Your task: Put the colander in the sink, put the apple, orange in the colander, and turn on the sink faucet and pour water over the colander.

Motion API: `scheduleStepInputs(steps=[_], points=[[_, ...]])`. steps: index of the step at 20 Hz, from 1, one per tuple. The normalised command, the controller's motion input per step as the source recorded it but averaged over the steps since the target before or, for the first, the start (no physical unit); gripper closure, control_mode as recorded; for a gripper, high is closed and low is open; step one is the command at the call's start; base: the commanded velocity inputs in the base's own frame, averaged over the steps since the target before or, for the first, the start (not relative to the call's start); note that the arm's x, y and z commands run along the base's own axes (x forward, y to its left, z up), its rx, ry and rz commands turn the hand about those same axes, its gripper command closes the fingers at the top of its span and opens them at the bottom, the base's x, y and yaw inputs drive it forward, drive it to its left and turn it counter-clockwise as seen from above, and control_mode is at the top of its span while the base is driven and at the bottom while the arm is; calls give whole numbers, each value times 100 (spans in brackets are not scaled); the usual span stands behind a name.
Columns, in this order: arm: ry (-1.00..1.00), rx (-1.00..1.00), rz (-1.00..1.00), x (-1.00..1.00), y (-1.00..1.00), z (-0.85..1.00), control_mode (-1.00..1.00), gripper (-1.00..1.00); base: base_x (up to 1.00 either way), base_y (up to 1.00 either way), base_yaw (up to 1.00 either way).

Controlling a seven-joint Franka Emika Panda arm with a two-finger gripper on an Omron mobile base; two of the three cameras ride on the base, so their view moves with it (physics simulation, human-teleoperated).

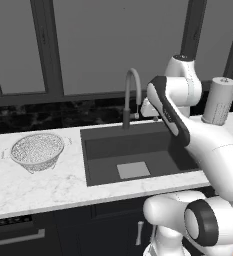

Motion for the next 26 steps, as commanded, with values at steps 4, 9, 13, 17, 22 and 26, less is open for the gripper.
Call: scheduleStepInputs(steps=[4,9,13,17,22,26], points=[[-4,0,0,-25,1,0,-100,-100,0,0,0],[-10,4,0,-56,7,-6,-100,-100,0,0,0],[-3,15,0,-52,28,-14,-100,-100,0,0,0],[9,15,0,-23,56,-11,-100,-100,0,0,0],[18,8,-1,-1,79,-9,-100,-100,0,0,0],[16,1,-3,3,92,-9,-100,-100,0,0,0]])
